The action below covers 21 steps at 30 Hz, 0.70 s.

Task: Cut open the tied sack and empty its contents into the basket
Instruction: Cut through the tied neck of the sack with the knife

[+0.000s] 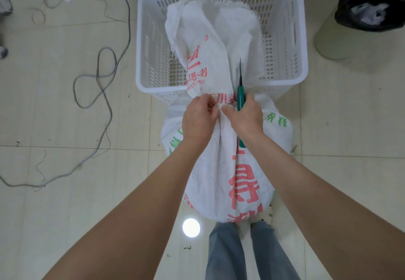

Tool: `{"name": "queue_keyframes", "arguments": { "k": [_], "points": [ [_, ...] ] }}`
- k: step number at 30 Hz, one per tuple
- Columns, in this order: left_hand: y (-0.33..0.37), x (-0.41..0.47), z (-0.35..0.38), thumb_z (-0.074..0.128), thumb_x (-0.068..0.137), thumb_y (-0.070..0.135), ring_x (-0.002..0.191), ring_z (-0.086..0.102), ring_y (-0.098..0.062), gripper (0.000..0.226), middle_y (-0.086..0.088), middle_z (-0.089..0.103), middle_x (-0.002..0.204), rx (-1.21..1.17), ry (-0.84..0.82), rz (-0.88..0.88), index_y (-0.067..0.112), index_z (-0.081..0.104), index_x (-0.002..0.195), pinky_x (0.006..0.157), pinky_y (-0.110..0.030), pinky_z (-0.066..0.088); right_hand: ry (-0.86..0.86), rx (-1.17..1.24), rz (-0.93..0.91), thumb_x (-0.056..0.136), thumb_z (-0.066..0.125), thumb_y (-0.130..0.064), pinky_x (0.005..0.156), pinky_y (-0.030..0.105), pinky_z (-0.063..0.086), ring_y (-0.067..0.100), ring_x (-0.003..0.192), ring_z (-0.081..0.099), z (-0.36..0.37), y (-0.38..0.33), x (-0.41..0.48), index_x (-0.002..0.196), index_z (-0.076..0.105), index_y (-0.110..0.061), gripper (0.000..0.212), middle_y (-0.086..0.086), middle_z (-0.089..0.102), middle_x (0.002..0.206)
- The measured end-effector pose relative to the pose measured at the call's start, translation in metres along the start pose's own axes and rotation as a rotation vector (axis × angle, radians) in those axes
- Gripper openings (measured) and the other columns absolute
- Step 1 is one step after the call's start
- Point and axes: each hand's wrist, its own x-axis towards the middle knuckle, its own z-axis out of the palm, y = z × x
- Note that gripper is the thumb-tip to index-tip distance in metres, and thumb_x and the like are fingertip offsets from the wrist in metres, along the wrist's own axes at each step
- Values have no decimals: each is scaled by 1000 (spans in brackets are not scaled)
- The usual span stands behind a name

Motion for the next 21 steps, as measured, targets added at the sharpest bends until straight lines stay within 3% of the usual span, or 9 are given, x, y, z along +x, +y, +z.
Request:
{"name": "queue_keyframes", "arguments": {
  "k": [7,13,21],
  "points": [
    [5,-4,-7,59,82,7,74,59,-20,5,-5,63,77,-158,42,-104,4,63,82,70,-32,51,25,23,15,87,66,-24,73,30,45,19,86,54,-2,-3,8,117,52,-8,36,3,58,102],
    [13,-10,-22,55,86,7,69,56,-13,10,5,57,69,-307,101,-186,9,56,76,63,-22,47,28,22,52,90,62,-23,81,46,55,31,92,64,-5,-7,6,112,52,-7,29,9,61,101],
    [33,-15,-58,54,88,15,75,64,-17,7,0,67,75,-406,207,-195,12,55,81,73,-38,53,22,96,55,94,51,-28,79,52,55,34,88,65,-24,-15,-11,103,47,-15,16,8,59,97]
  ]
}}
